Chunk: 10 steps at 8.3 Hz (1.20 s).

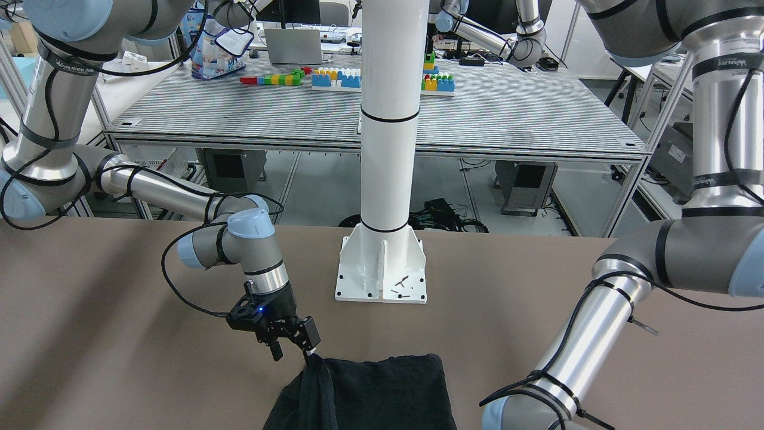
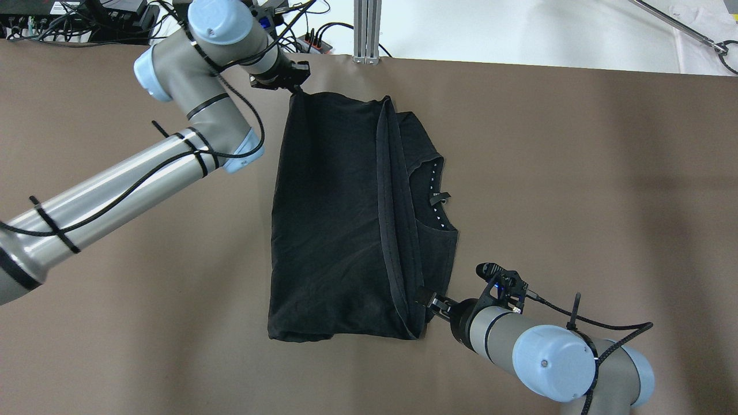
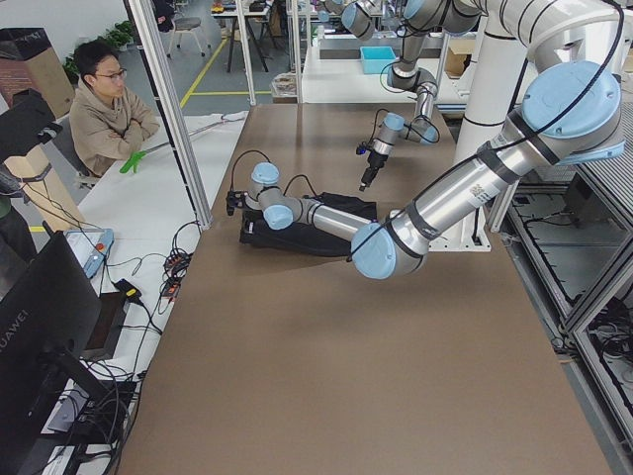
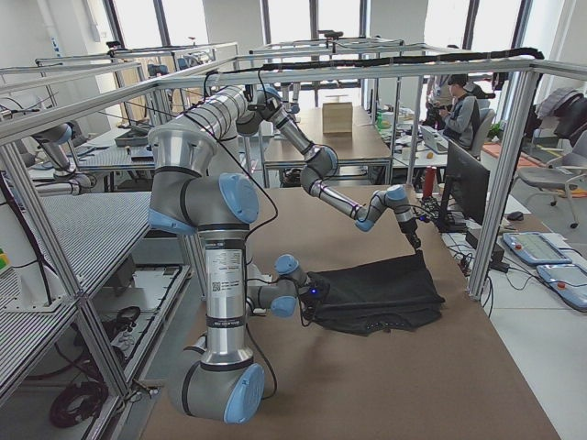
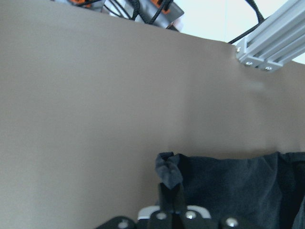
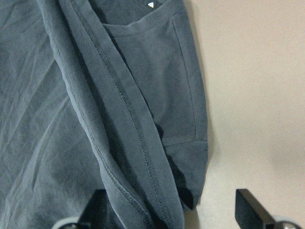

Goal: Fold clothes

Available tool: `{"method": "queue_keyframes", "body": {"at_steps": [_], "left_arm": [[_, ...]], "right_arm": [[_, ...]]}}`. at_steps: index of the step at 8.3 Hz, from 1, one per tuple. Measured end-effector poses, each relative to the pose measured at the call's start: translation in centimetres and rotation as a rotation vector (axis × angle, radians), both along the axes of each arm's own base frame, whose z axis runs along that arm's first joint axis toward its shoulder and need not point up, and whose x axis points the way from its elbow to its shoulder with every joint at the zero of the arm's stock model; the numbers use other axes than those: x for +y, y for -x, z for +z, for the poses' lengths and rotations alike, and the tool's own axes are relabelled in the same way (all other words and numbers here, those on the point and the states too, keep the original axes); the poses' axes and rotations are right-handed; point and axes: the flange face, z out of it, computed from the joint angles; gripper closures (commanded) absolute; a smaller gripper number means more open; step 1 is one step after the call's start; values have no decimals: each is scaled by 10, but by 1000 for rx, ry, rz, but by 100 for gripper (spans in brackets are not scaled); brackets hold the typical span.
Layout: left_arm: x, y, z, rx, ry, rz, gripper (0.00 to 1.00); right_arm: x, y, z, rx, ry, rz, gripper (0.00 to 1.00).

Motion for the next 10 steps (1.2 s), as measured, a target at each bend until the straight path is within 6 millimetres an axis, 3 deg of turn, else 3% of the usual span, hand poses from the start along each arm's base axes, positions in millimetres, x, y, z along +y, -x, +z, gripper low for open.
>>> {"method": "queue_keyframes", "body": {"at_steps": [2, 3, 4, 6, 7, 10], "left_arm": [[-22, -17, -31, -22, -8, -22, 100], [-28, -25, -39, -30, -16, -33, 38], [-31, -29, -44, -31, -27, -41, 0], [-27, -35, -49, -28, -54, -54, 0], [-19, -34, -40, -27, -72, -64, 0], [4, -20, -13, -5, -96, -83, 0]], "right_arm": [[-3, 5, 0, 3, -3, 10, 5], [-3, 6, 0, 3, -4, 11, 5], [-3, 7, 0, 3, -5, 13, 5], [-7, 10, -10, 1, -20, 35, 6], [-10, 16, -19, 21, -29, 49, 9], [-20, 41, -59, 225, -134, -21, 47]]}}
